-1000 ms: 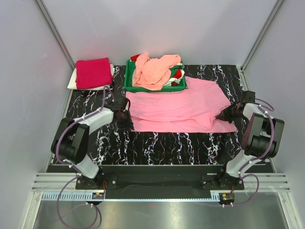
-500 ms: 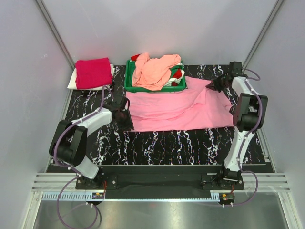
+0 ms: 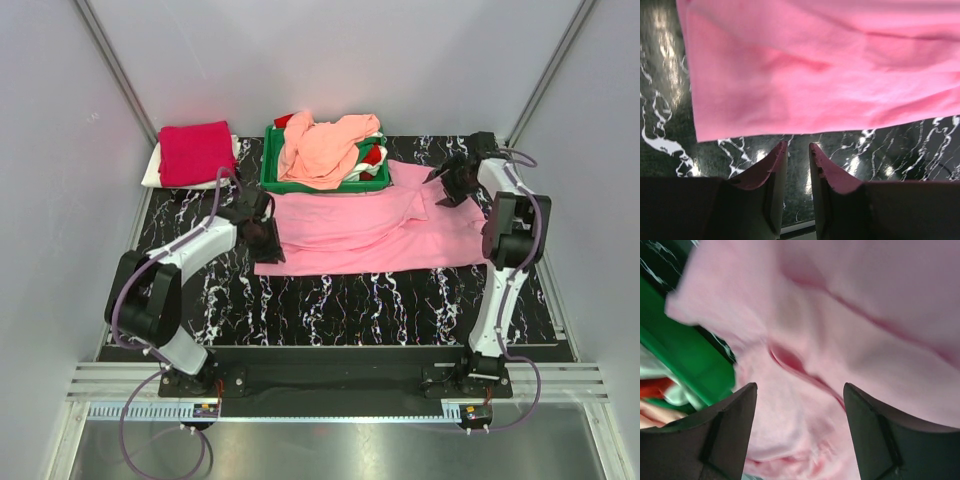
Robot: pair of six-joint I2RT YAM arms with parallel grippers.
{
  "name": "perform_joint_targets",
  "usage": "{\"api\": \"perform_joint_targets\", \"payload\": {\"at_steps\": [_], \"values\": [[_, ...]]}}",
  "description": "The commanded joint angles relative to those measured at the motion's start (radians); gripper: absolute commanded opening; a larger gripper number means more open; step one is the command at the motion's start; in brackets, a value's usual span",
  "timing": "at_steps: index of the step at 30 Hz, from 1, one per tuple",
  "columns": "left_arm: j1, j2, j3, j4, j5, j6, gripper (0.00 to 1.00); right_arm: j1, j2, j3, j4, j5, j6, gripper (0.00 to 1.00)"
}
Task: Fold and stack the t-shirts
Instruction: Fold the tshirt
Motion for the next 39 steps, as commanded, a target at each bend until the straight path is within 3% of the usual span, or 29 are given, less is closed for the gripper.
{"api": "perform_joint_targets", "payload": {"at_steps": [1,7,10,16,20,25,28,30,33,37,39], "values": [[-0.015,0.035,0.136,-0.013,-0.007,0.047,0.29,-0.009,-0.274,-0.157,-0.023,0.119,-0.084,0.77],[-0.017,0.182,0.287,-0.037,-0.012,0.1,0.3,-0.09,-0.537,-0.656,0.109,0.126,-0.13,0.81],[-0.018,0.253,0.328,-0.028,0.002,0.11,0.29,-0.123,-0.577,-0.793,0.158,0.12,-0.162,0.82],[-0.018,0.38,0.385,-0.022,-0.001,0.131,0.29,-0.201,-0.537,-0.918,0.199,0.046,-0.203,0.8],[0.008,0.489,0.558,-0.109,-0.081,0.186,0.29,-0.273,-0.626,-0.999,0.176,0.098,-0.203,0.8],[0.133,0.598,0.755,-0.214,-0.118,0.191,0.28,-0.321,-0.735,-1.07,0.1,0.17,-0.225,0.83],[0.187,0.569,0.818,-0.258,-0.118,0.183,0.28,-0.327,-0.781,-1.081,0.091,0.202,-0.232,0.88],[0.193,0.53,0.816,-0.278,-0.152,0.185,0.29,-0.327,-0.78,-1.058,0.08,0.181,-0.239,0.89],[0.163,0.401,0.694,-0.245,-0.18,0.188,0.33,-0.325,-0.807,-1.027,0.061,0.124,-0.246,0.89],[0.089,0.16,0.351,-0.109,-0.173,0.137,0.41,-0.292,-0.904,-0.99,0.025,0.106,-0.254,0.89],[0.04,0.108,0.26,-0.062,-0.153,0.093,0.45,-0.263,-0.947,-0.97,0.005,0.092,-0.252,0.89]]}}
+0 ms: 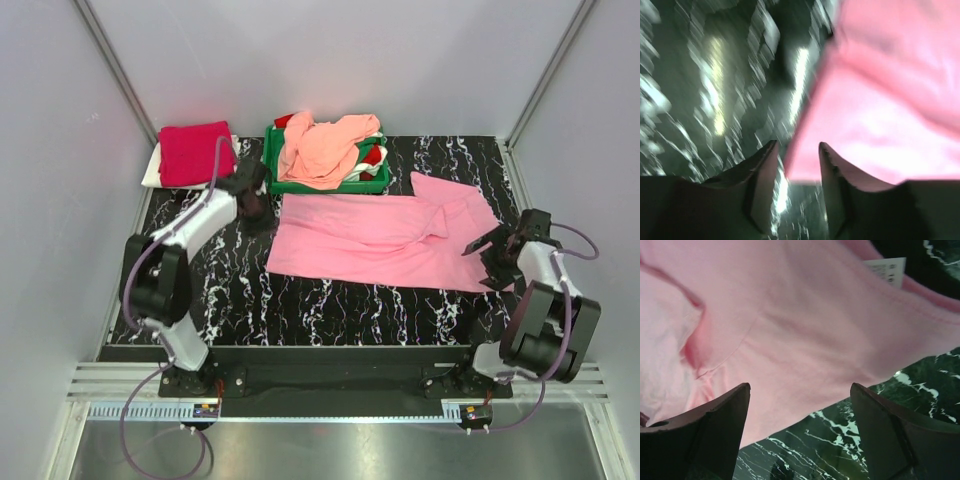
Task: Fold and stack the t-shirts
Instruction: Fold the tshirt
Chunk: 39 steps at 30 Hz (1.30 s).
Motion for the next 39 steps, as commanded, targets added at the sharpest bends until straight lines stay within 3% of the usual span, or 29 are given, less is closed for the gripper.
{"api": "perform_joint_targets", "payload": {"at_steps": [1,3,8,14,21,26,32,39], "values": [[-0.086,-0.14,-0.162,0.118,0.035,-0.065,0.46,0.061,-0.095,0.067,-0.049,-0.015,-0.022,0.89],[-0.12,-0.151,-0.259,0.199,0.084,-0.096,0.47,0.116,-0.102,0.057,-0.018,-0.047,-0.001,0.88],[-0.146,-0.071,-0.308,0.276,0.14,-0.122,0.47,0.173,-0.008,0.023,0.08,-0.084,0.019,0.87],[-0.151,-0.022,-0.352,0.233,0.111,-0.139,0.44,0.173,0.102,-0.003,0.101,-0.018,-0.018,0.87],[-0.152,-0.221,-0.585,0.222,0.063,-0.214,0.43,0.173,0.107,-0.101,0.102,0.066,0.019,0.9],[-0.154,-0.431,-0.757,0.207,0.077,-0.259,0.44,0.173,-0.017,-0.127,0.062,0.068,0.051,0.91],[-0.154,-0.564,-0.692,0.079,0.02,-0.218,0.5,0.173,-0.117,-0.048,0.011,-0.021,0.067,0.88],[-0.155,-0.617,-0.719,0.136,0.072,-0.202,0.53,0.191,-0.076,0.053,0.063,-0.102,0.099,0.74]]}}
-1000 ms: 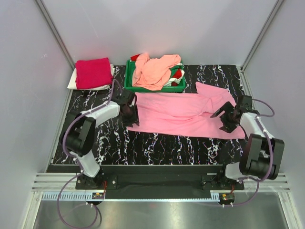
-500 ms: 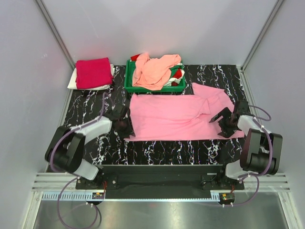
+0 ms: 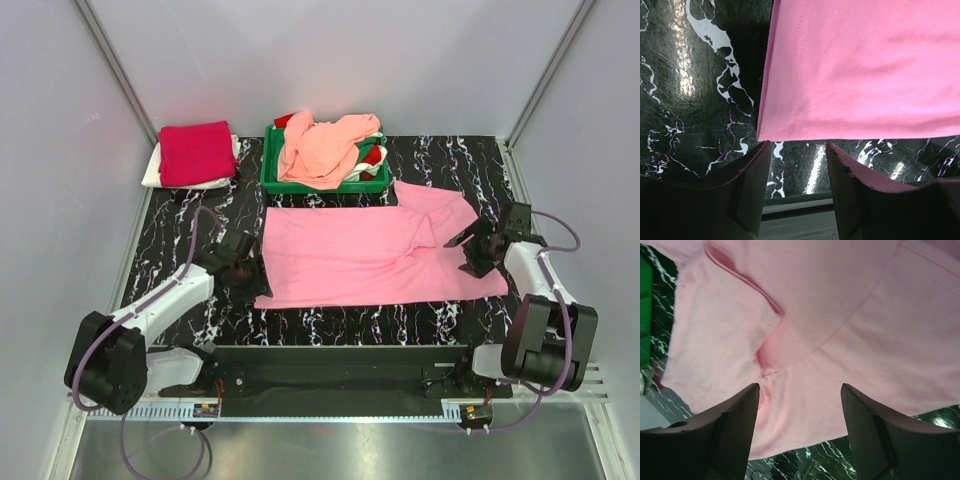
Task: Fold and stack the t-shirts
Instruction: Fold the tshirt
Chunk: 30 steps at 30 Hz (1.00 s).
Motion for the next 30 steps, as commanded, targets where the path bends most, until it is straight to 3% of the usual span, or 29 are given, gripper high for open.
{"api": "perform_joint_targets", "payload": {"at_steps": [1,5,11,15,22,26,30], "values": [[0.0,-0.027,0.007,0.022,0.008,0.025,0.53,0.02,0.054,0.084,0.054,-0.048,0.022,0.73],[0.0,-0.035,0.045,-0.039,-0.037,0.069,0.53,0.051,0.166,0.136,0.097,-0.048,0.018,0.67],[0.0,-0.084,0.105,-0.099,0.006,0.102,0.54,0.092,0.295,0.193,0.126,-0.028,0.024,0.6],[0.0,-0.104,0.171,-0.18,-0.015,0.161,0.6,0.11,0.358,0.204,0.153,-0.026,0.028,0.58],[0.001,-0.144,0.155,-0.157,-0.02,0.198,0.62,0.137,0.427,0.26,0.161,-0.013,0.037,0.5],[0.001,-0.148,0.15,-0.148,-0.027,0.2,0.62,0.146,0.455,0.299,0.152,-0.008,0.036,0.41],[0.003,-0.147,0.148,-0.145,-0.026,0.201,0.62,0.152,0.479,0.327,0.141,-0.007,0.033,0.25]]}}
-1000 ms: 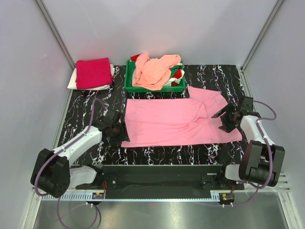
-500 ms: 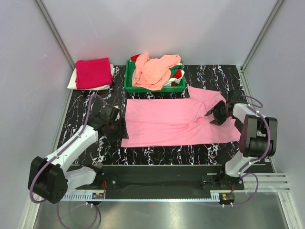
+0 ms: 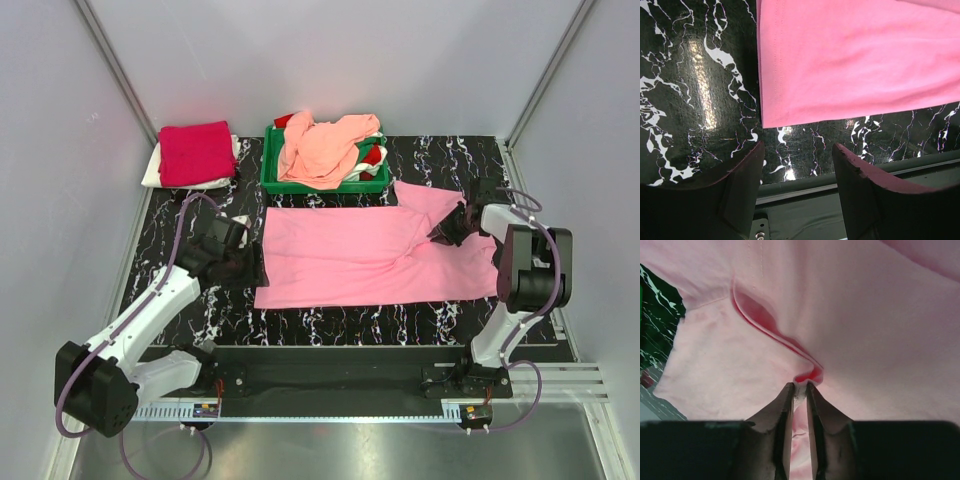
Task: Fold and stack the t-shirts
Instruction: Fold the tshirt
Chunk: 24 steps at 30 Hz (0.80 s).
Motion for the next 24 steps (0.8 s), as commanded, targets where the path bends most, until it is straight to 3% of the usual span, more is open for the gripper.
{"api": "perform_joint_targets", "payload": {"at_steps": [1,3,4,6,15,17,18,21,24], "values": [[0.001,-0.023,0.004,0.017,-0.018,0.02,0.62,0.016,0.018,0.052,0.012,0.015,0.001,0.22],[0.001,-0.029,0.0,0.022,-0.019,0.02,0.62,0.024,0.024,0.057,0.013,0.01,0.004,0.14],[0.002,-0.032,0.0,0.025,-0.019,0.019,0.62,0.036,0.025,0.064,0.015,0.006,0.01,0.05],[0.001,-0.034,-0.003,0.029,-0.019,0.02,0.62,0.053,0.035,0.076,0.021,-0.002,0.019,0.0],[0.003,-0.046,-0.01,0.032,-0.034,0.011,0.61,0.209,0.185,0.34,-0.029,0.001,0.073,0.02],[0.003,-0.046,-0.01,0.032,-0.039,0.01,0.61,0.216,0.217,0.395,-0.062,0.006,0.067,0.24],[0.003,-0.045,-0.008,0.029,-0.042,0.007,0.61,0.216,0.238,0.415,-0.072,0.009,0.064,0.45],[0.003,-0.023,0.009,0.026,-0.05,-0.007,0.62,0.214,0.237,0.49,-0.144,0.062,0.001,0.65],[0.001,0.009,0.007,0.066,-0.018,-0.036,0.63,0.199,0.162,0.482,-0.224,0.143,-0.059,0.73]]}}
